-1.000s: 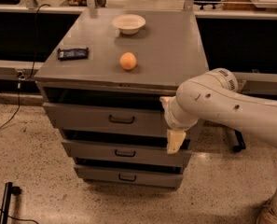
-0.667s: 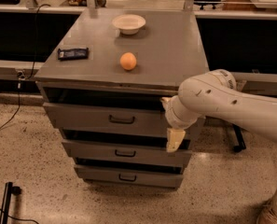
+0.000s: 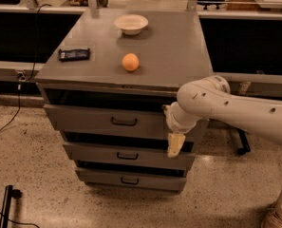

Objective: Open top drawer

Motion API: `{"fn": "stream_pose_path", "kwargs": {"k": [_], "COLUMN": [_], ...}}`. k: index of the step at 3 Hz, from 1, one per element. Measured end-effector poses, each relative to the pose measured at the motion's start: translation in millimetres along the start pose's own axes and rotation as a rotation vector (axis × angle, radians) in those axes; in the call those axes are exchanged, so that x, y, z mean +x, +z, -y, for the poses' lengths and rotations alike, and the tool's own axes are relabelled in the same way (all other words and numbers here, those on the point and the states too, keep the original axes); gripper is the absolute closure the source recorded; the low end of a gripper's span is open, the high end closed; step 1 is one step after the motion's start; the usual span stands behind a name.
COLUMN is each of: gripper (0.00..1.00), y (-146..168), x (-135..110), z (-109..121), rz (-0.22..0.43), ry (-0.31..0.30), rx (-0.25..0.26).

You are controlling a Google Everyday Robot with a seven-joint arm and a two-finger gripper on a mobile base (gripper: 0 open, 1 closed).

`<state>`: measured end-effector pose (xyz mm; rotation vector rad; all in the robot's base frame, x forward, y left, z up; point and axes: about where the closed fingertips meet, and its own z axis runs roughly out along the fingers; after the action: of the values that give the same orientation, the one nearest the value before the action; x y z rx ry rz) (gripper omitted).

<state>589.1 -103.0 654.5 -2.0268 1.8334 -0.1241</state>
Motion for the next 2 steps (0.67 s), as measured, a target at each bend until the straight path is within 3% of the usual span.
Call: {"fn": "stream_pose_path", "kwargs": {"k": [1, 2], "gripper": [0.19, 0.30], "y": [5.5, 2.5], "x": [6.4, 10.3], "z": [2.8, 2.0], "rz": [-0.015, -0.022], "ry": [0.016, 0.029], "rx": [0.000, 0.004]}}
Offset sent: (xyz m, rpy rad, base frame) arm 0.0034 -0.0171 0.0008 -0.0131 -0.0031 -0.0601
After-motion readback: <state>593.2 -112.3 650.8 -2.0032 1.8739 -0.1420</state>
